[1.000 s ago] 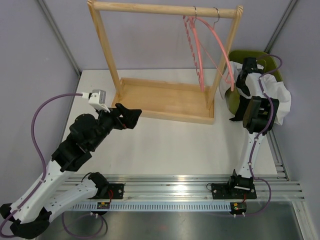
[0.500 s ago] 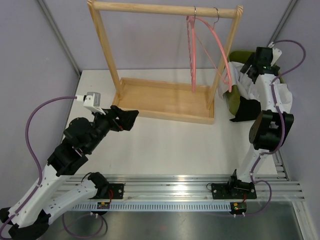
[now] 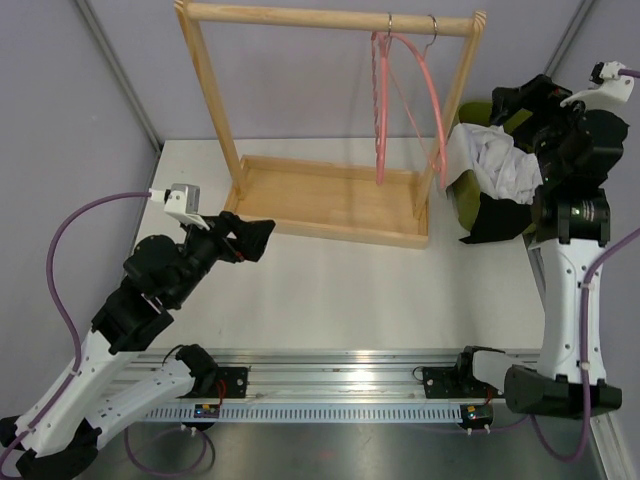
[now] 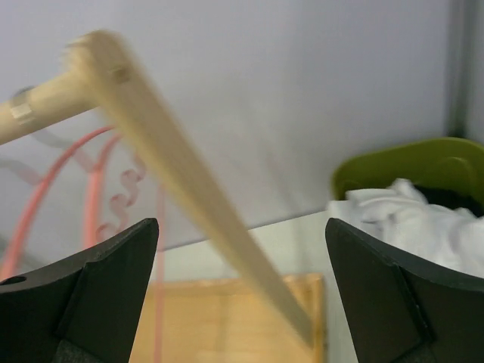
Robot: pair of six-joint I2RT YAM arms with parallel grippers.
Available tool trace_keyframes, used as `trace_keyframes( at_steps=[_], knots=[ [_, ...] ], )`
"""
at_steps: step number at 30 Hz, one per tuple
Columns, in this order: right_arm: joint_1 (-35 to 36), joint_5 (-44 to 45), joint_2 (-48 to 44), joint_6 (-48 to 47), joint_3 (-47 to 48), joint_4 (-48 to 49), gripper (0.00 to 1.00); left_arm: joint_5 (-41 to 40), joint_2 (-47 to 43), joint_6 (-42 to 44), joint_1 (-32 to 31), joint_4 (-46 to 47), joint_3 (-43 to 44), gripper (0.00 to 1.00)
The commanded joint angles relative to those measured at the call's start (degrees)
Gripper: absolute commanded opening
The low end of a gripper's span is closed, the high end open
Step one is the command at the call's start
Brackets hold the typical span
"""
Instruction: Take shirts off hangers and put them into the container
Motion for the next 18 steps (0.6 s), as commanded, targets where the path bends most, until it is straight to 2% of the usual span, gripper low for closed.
trace_keyframes(
  at_steps=[1,6,12,14,18],
  knots=[
    [1.03,-22.6,-7.28,4.19,-2.95,2.96,0.99,-0.31,-1.74,1.73,0.21,1.36,3.13,0.99],
    [3.49,-35.44,-11.76,8.24,-2.69,0.41,0.99,0.03,-2.63,1.74,0.21,1.8,2.69,0.99],
    [4.37,-38.71,-16.08,9.22,-3.31,-3.18,1.0,2.23,-2.63,0.16,0.21,2.67,3.13,0.99],
    [4.37,-36.79,-16.25,7.55,-1.81,-10.03,0.99,2.5,-2.63,-0.02,0.21,2.59,3.21,0.99],
    [4.37,-24.95,-16.61,2.54,-2.25,-22.42,0.99,3.02,-2.89,-0.29,0.21,2.59,2.69,0.99]
  ],
)
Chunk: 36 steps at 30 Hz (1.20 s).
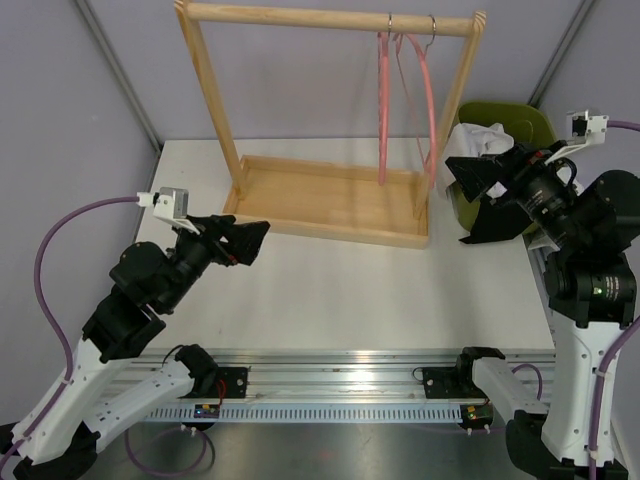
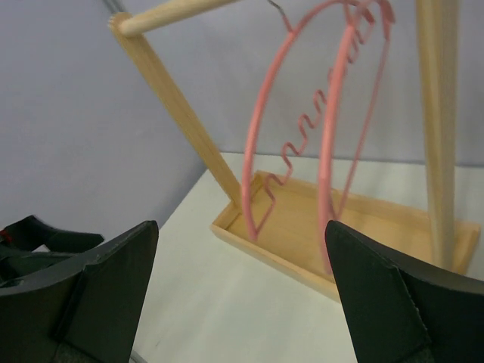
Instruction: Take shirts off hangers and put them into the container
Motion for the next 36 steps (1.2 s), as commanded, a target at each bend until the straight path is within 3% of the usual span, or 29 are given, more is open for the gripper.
trace_keyframes(
  at_steps=[1,12,16,24,31,36],
  knots=[
    [0.24,9.04,0.38,-3.66,-0.99,-16.04,0.99,1.86,-0.42,-0.53,0.21,2.7,1.77,0.99],
    [0.24,40.26,-10.52,-0.15,-16.91,-22.94,0.99,3.53,2.48,-0.18,0.21,4.63,0.45,0.99],
    [0.24,38.95,-6.06,4.33,-23.66,-18.03,0.99,3.71,2.92,-0.44,0.21,5.51,-0.6,0.99],
    [0.24,36.92,-0.77,14.53,-38.18,3.66,1.0,3.63,1.51,-1.85,0.21,6.21,-3.85,0.99],
    [0.42,34.2,10.12,14.63,-37.22,11.68,0.99,4.06,2.21,-2.11,0.21,7.18,-5.09,0.99],
    [2.08,30.25,11.19,11.13,-35.55,15.8,0.99,3.8,1.95,-2.02,0.21,6.57,-5.26,0.99]
  ],
)
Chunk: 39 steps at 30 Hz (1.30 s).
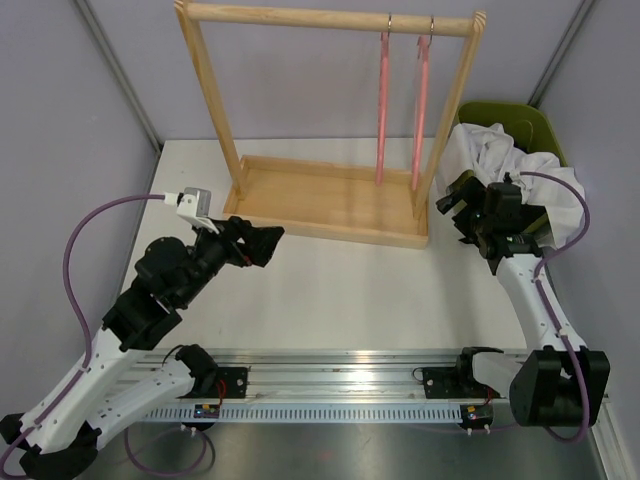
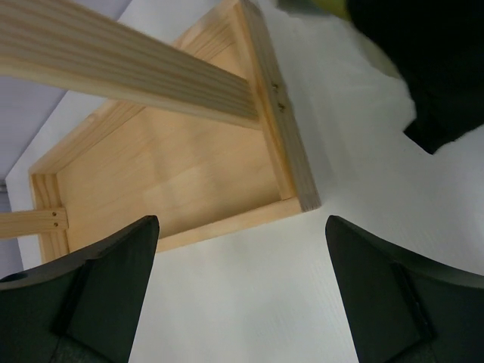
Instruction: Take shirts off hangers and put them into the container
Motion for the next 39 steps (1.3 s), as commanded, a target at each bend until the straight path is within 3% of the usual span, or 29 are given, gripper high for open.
trace_keyframes(
  at_steps=[1,4,10,13,19,30,39],
  knots=[
    [3.45,-4.89,-2.14,-3.62,2.48,9.01,0.99,0.89,-0.45,-0.3,0.21,2.76,-0.45,0.99],
    [7.68,-11.05,-7.93,-8.45,4.39,8.25,1.0,0.45,-0.63,0.32,0.21,2.5,-0.45,0.99],
    [16.46,-25.91,-8.3,-14.44,15.82,-3.62,0.99,1.51,0.77,1.11,0.21,3.2,0.77,0.99],
    [24.64,-23.11,-10.84,-14.88,17.94,-3.02,0.99,1.51,1.83,1.02,0.21,2.5,2.09,0.99],
    [29.83,-24.08,-11.21,-13.38,22.95,-2.39,0.99,2.12,3.15,1.02,0.21,0.74,4.64,0.99],
    [32.74,-19.24,-9.09,-17.33,30.59,-11.88,1.0,3.0,4.21,1.2,0.21,-0.23,7.28,0.99],
    [33.27,-20.47,-10.5,-20.06,31.74,-11.71,1.0,4.14,3.85,1.02,0.21,0.39,7.98,0.99]
  ],
)
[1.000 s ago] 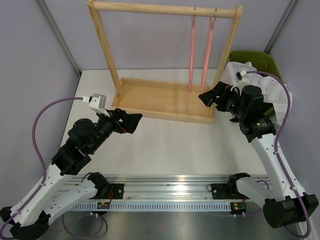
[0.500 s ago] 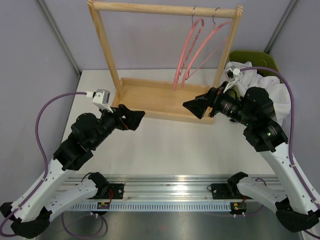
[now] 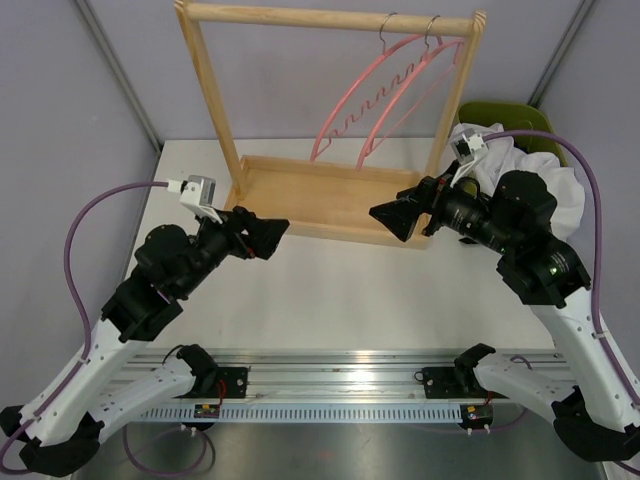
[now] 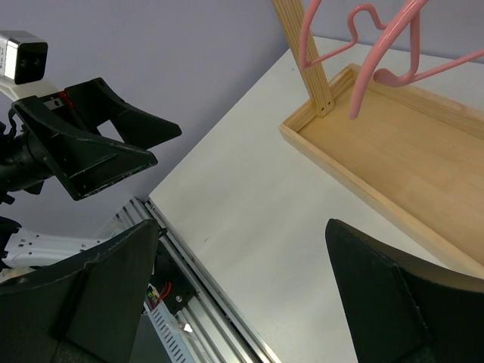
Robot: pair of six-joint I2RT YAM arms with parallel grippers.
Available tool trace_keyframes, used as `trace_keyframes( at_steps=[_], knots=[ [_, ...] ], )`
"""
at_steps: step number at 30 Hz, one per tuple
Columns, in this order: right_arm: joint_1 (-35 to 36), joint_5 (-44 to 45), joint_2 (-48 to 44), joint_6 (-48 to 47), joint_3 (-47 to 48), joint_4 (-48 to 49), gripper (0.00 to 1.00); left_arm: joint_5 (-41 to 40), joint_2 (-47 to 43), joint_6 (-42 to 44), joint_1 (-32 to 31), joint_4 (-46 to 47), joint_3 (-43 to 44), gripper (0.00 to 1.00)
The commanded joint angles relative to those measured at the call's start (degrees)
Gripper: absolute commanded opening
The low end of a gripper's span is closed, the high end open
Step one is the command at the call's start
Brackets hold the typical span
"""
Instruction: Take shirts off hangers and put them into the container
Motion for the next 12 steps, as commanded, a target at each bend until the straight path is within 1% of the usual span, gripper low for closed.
trace_keyframes(
  at_steps=[1,12],
  knots=[
    [0.7,-0.6,-0.67,-2.14,1.93,-0.19,0.99,2.18,-0.39,0.65,0.21,1.57,2.41,0.99],
    [0.7,-0.69,-1.28,-2.85,1.84,-0.1,1.0,2.7,-0.65,0.83,0.21,1.66,2.5,0.99]
  ],
)
